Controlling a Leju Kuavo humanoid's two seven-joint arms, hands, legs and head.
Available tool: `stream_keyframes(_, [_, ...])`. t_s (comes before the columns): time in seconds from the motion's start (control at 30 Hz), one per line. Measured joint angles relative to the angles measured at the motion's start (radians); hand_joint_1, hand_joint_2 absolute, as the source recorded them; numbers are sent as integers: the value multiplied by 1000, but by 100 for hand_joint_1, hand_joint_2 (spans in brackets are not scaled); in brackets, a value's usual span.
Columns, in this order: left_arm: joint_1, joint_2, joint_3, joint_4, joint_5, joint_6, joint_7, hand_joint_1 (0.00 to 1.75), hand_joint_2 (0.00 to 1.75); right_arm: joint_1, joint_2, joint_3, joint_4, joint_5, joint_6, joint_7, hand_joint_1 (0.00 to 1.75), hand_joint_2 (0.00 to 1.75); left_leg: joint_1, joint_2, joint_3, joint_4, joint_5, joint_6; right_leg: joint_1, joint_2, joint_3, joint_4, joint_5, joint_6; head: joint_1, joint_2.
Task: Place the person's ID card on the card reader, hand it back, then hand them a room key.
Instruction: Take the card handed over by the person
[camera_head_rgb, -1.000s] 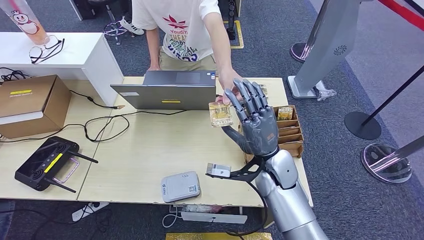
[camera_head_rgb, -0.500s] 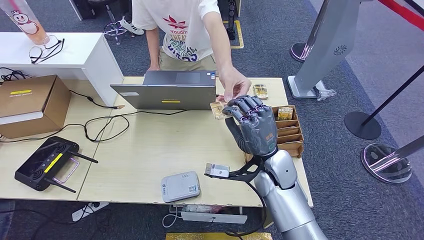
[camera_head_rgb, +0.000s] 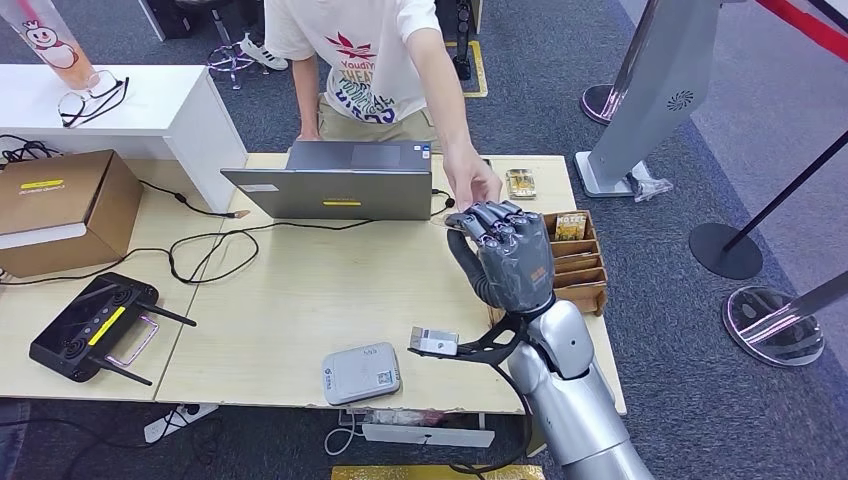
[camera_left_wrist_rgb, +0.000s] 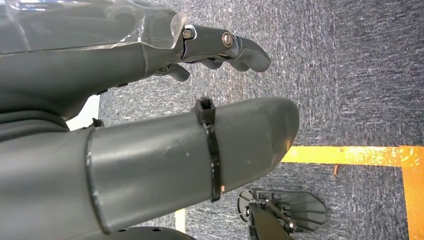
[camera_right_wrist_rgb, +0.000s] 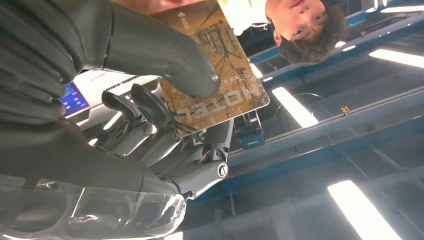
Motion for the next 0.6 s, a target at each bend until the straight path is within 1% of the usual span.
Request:
stream_keyframes(0.13, [0,0,0,0,-1,0,0,0,0,0,1,-1,0,0,0,-1,166,175,0,0,0,0,0,0,0,0,0,0,0,0,0,0])
stream_keyframes(0.33, [0,0,0,0,-1,0,-2,0,0,0,3,-1,1,-17,0,-3,174,175,0,0,0,0,0,0,0,0,0,0,0,0,0,0])
stream_keyframes(0.43, [0,0,0,0,-1,0,-6,0,0,-2,3,4,7,-87,0,-2,175,175,0,0,0,0,0,0,0,0,0,0,0,0,0,0])
stream_keyframes(0.6, [0,0,0,0,-1,0,-8,0,0,-13,-7,46,19,-296,18,6,175,175,0,0,0,0,0,0,0,0,0,0,0,0,0,0])
